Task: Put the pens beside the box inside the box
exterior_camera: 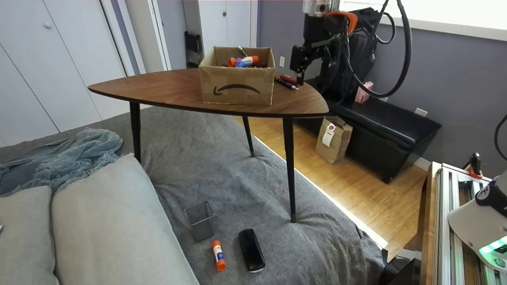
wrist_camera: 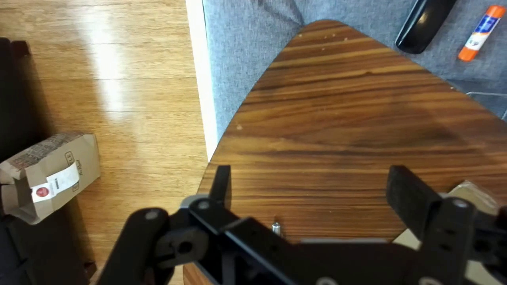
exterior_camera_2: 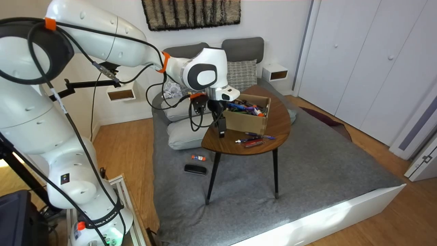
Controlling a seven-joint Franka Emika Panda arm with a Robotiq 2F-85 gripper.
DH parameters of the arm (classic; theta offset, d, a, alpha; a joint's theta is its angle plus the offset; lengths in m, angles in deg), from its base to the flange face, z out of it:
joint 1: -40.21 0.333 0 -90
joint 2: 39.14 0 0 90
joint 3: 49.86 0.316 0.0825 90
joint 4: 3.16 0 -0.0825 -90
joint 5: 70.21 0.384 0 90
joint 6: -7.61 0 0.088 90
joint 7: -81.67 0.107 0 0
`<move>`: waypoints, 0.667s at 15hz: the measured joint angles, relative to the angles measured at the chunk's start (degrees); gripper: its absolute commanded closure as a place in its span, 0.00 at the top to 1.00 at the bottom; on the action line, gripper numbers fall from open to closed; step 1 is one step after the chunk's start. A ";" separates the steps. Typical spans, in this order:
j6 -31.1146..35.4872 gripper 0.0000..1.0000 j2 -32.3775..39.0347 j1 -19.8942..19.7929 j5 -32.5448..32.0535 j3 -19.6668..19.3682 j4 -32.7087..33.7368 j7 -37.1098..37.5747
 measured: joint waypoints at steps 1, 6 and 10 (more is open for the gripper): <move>0.00 1.00 0.03 0.06 -0.03 0.00 -0.02 0.00; 2.00 1.00 0.91 -0.13 -0.83 -1.26 -0.15 0.19; 5.89 1.00 2.55 -0.85 2.42 -3.93 -0.35 -1.93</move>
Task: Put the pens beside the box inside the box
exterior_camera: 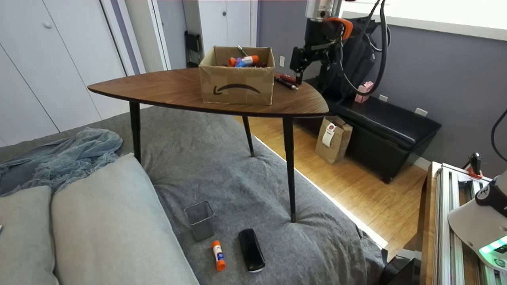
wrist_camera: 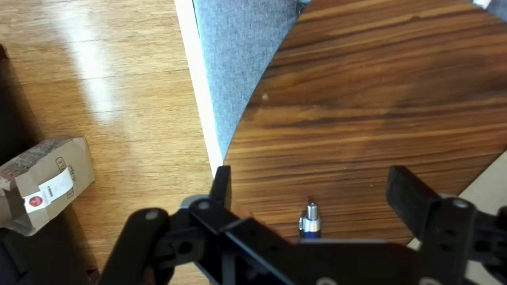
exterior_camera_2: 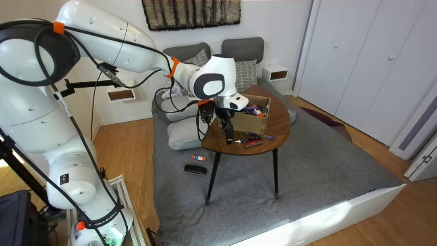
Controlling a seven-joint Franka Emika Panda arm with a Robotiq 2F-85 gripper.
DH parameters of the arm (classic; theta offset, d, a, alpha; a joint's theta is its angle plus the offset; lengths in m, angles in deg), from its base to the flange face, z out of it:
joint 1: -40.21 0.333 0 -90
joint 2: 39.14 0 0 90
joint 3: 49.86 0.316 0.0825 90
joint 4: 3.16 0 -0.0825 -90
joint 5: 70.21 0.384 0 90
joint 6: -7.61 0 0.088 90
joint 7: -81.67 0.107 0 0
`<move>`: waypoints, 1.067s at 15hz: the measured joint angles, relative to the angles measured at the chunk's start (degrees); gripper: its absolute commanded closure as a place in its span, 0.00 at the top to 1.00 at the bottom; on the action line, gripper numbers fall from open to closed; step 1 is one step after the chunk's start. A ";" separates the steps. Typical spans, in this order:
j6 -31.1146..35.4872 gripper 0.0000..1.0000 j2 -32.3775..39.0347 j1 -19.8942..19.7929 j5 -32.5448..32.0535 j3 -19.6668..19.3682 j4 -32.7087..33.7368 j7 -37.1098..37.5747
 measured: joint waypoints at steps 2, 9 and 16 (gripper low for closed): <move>2.52 1.00 0.92 -0.20 2.35 -0.93 -0.17 -1.63; 10.56 0.70 4.36 -0.29 6.85 -2.02 -0.58 -3.39; 15.93 0.49 5.95 -0.32 6.92 -2.37 -0.94 -4.17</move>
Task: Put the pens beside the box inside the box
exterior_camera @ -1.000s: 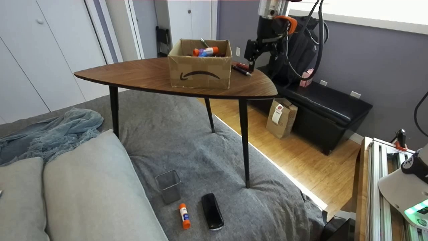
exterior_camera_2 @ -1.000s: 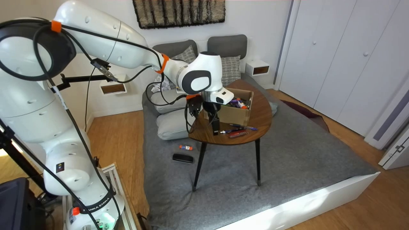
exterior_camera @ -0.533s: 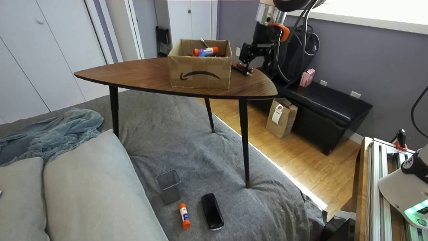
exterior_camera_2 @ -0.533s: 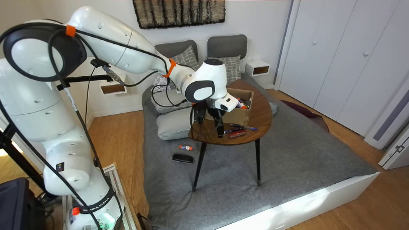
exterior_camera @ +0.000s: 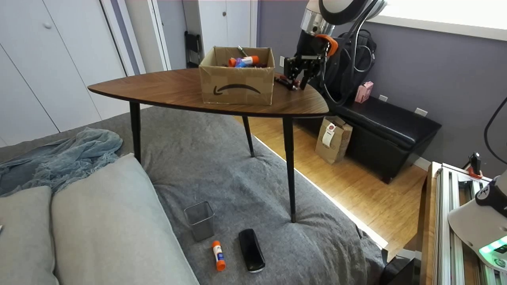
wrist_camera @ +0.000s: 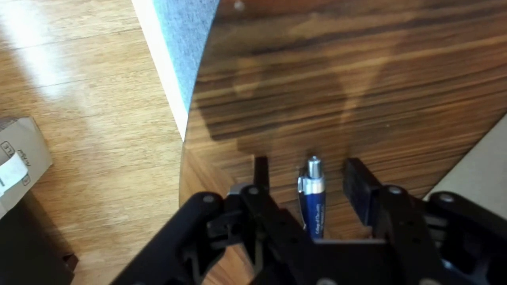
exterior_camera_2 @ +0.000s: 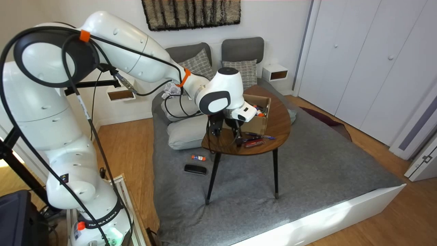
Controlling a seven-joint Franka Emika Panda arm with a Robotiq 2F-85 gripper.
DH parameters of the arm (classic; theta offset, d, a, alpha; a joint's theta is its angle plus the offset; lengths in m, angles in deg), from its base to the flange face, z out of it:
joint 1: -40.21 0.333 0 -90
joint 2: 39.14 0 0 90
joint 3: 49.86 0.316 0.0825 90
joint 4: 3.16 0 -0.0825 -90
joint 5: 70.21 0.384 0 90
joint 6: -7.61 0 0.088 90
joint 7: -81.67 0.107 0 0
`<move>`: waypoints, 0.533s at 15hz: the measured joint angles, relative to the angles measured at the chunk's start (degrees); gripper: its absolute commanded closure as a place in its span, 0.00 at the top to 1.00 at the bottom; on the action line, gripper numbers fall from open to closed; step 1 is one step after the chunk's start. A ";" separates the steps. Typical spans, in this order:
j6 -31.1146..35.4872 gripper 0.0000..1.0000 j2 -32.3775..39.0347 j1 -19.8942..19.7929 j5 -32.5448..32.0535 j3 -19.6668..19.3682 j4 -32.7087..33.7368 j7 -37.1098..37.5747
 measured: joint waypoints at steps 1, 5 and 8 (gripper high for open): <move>0.66 0.41 0.07 0.00 0.01 0.00 -0.01 -0.39; 1.85 0.04 0.33 -0.06 0.03 -0.21 0.00 -2.13; 2.02 0.05 0.34 -0.01 0.04 -0.24 0.03 -3.27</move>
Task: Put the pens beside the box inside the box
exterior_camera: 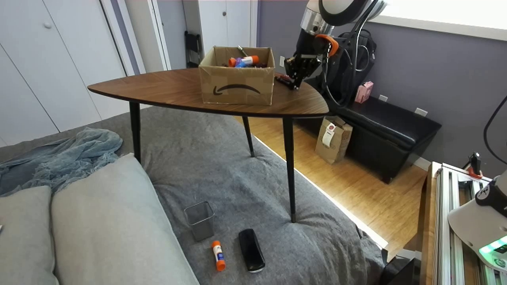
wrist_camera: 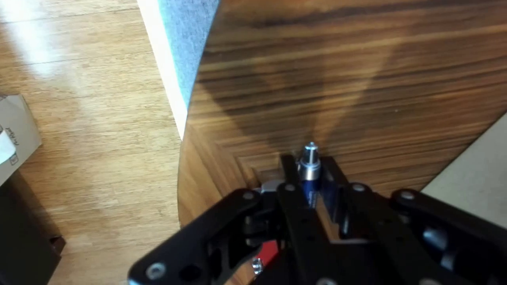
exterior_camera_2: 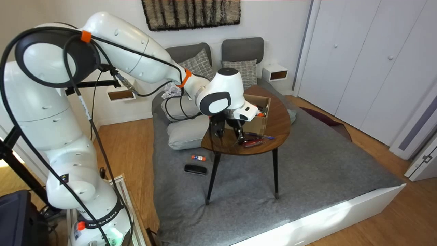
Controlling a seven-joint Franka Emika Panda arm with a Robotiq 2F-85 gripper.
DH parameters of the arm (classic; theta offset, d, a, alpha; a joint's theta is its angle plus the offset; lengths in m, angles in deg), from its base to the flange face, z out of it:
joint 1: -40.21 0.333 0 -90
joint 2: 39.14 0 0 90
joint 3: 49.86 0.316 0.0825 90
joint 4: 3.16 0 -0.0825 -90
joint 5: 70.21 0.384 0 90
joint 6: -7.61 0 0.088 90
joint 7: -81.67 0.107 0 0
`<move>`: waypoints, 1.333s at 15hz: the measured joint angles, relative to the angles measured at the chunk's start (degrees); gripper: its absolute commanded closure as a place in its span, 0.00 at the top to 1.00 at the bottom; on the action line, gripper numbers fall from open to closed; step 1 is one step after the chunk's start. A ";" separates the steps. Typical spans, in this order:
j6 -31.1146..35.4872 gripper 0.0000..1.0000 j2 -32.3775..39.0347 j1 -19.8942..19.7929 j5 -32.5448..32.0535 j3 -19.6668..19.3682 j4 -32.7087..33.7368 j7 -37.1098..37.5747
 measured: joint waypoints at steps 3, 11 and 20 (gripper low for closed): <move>0.03 0.05 0.05 0.24 0.00 0.27 0.12 -0.09; -0.43 0.05 -3.83 0.26 -8.40 -0.06 1.35 7.39; 11.36 0.05 -11.06 0.49 -9.90 2.12 1.06 10.18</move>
